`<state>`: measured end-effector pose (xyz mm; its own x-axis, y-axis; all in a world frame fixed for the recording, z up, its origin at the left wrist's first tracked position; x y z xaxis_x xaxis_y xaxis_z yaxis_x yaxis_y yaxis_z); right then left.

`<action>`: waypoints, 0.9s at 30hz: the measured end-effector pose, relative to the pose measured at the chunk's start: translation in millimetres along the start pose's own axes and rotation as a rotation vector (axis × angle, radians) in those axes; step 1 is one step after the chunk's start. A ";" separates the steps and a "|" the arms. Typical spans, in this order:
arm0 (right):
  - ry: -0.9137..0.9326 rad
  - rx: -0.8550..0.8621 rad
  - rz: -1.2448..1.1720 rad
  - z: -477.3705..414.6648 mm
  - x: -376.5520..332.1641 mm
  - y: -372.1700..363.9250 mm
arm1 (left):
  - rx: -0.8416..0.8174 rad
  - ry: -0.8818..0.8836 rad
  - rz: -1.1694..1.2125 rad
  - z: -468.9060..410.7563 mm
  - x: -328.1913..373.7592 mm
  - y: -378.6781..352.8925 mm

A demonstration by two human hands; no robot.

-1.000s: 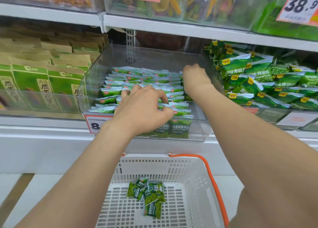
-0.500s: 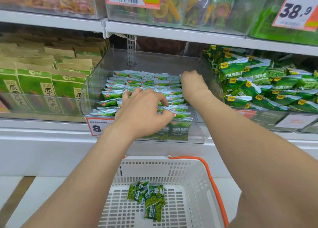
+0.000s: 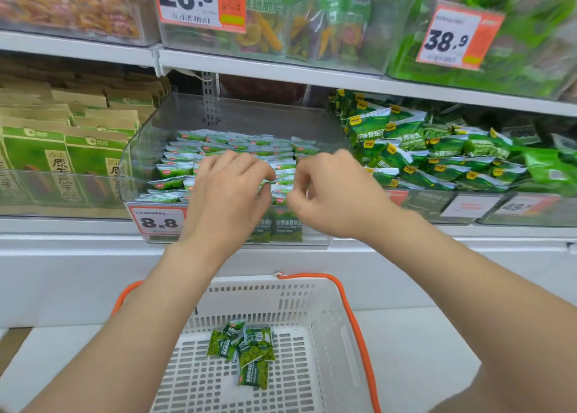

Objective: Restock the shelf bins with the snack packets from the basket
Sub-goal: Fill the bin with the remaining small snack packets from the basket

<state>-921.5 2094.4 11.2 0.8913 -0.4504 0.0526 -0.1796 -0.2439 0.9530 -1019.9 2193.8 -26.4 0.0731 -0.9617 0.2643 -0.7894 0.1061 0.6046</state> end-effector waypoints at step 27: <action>0.516 -0.939 0.339 104.6 -47.3 -172.0 | -1.406 0.358 -0.071 345.4 -51.1 -268.5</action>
<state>-976.3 2067.8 -186.4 0.9608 0.0924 0.2614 -0.2549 0.6653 0.7017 -1022.2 2127.1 -461.8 0.3975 -0.8842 0.2455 0.4452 0.4197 0.7910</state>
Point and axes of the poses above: each hand's wrist, its own z-axis away from the middle knuckle, its own y-axis out of the back of the hand, x = y × z, the point moved 7 cm from there along -z, towards the middle knuckle, and after that the axes turned 11 degrees about z, right-handed, at the moved point
